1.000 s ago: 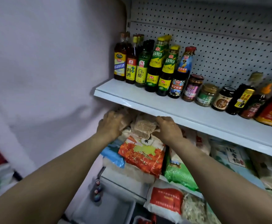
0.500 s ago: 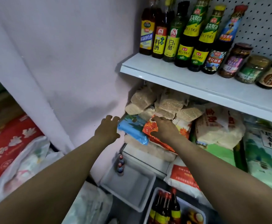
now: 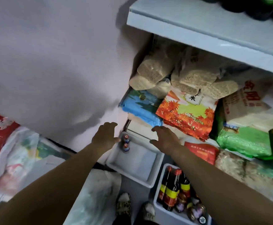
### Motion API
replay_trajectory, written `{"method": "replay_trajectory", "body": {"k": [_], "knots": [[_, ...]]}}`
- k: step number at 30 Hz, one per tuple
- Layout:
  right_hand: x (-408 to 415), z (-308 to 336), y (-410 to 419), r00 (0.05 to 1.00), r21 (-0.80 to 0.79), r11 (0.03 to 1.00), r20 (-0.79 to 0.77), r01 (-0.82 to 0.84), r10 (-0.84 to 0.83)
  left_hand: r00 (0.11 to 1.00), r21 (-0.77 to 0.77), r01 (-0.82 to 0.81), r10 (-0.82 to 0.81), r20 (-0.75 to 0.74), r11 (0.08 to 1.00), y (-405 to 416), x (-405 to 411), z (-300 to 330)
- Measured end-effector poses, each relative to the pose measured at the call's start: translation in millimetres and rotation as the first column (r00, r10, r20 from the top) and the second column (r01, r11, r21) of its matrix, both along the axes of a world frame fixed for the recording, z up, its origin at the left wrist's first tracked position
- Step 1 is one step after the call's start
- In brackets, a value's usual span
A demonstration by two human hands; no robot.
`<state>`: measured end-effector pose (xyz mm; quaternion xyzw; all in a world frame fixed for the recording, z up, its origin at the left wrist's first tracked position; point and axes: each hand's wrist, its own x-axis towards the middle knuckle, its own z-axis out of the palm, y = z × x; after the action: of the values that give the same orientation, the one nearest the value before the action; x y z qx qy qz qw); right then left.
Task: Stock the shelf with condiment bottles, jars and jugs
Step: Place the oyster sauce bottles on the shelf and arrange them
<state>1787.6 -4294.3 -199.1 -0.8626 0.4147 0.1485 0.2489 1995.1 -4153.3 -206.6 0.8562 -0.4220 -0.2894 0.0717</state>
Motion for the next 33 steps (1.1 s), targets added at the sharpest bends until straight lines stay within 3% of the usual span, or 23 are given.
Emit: {"method": "replay_trajectory", "body": {"k": [8, 21, 26, 33], "knots": [[14.0, -134.4, -17.9, 0.998, 0.143, 0.989, -0.059, 0.045, -0.037, 0.986, 0.028, -0.110, 0.112, -0.120, 0.994, -9.8, 4.2, -139.1], [41.8, -401.1, -47.6, 0.998, 0.184, 0.981, -0.030, 0.061, -0.057, 0.916, 0.024, -0.300, 0.295, -0.273, 0.954, -40.3, -1.6, -419.2], [46.0, -478.5, -47.6, 0.997, 0.173, 0.982, 0.017, 0.073, -0.077, 0.887, -0.034, -0.391, 0.367, -0.281, 0.920, -49.7, -1.0, -483.4], [55.5, -557.4, -41.8, 0.968, 0.233, 0.962, 0.167, 0.146, -0.188, 0.852, -0.177, -0.424, 0.325, -0.410, 0.888, -48.6, -7.1, -528.7]]}}
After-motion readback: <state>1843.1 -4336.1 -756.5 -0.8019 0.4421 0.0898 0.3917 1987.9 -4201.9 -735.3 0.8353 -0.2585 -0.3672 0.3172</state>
